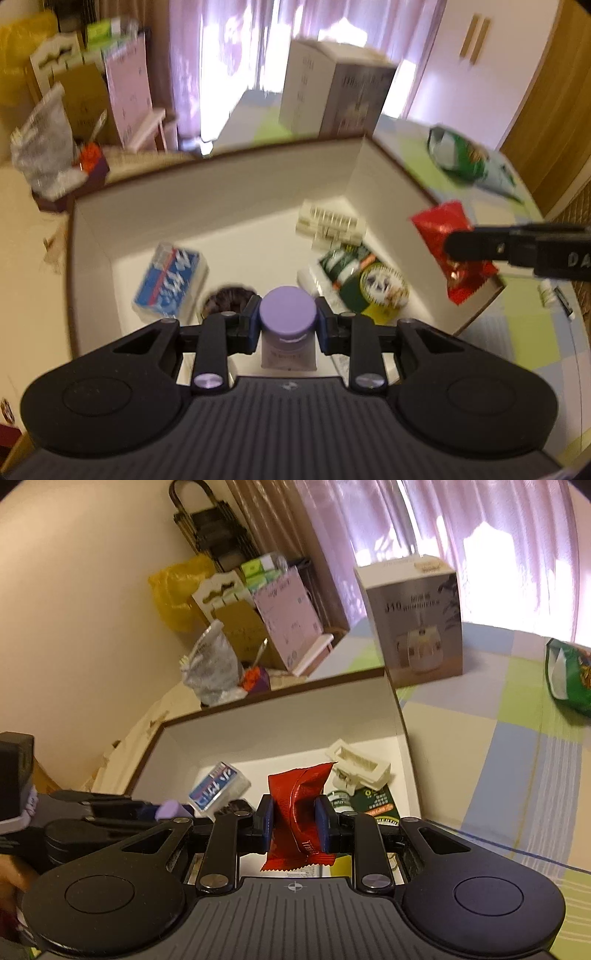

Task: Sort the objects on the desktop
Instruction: 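Carry the purple tube and red packet in both tools over the box, then open both tools to drop the purple tube and red packet into the box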

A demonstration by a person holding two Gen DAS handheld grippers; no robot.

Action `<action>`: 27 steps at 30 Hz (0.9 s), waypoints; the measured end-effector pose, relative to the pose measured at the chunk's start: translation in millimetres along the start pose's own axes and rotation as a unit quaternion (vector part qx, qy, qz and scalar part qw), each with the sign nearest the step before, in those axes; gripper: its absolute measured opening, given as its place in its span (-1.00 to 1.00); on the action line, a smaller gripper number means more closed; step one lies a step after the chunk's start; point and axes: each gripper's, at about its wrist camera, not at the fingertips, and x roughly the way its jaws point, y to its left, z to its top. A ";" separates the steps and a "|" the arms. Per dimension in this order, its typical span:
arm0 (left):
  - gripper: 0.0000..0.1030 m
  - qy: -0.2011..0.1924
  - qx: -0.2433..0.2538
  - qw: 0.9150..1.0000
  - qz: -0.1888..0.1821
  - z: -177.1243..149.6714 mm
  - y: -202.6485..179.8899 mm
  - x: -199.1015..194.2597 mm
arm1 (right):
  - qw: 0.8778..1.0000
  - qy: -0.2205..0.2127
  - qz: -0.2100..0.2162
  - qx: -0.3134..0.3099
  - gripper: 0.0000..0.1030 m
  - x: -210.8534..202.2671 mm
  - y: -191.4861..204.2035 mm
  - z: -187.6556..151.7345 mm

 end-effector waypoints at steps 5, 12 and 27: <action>-0.50 0.040 -0.005 0.999 -0.018 -4.6 1.7 26.7 | 1.000 0.020 -0.010 0.007 -0.49 15.8 -7.6 -4.0; -0.49 0.060 0.018 0.998 -0.021 7.0 -2.8 48.1 | 0.999 0.034 -0.025 0.020 -0.49 29.7 -16.1 -4.8; -0.01 0.102 0.017 0.994 -0.018 5.7 5.0 61.7 | 0.994 0.093 -0.049 0.012 -0.48 49.3 -17.9 -5.6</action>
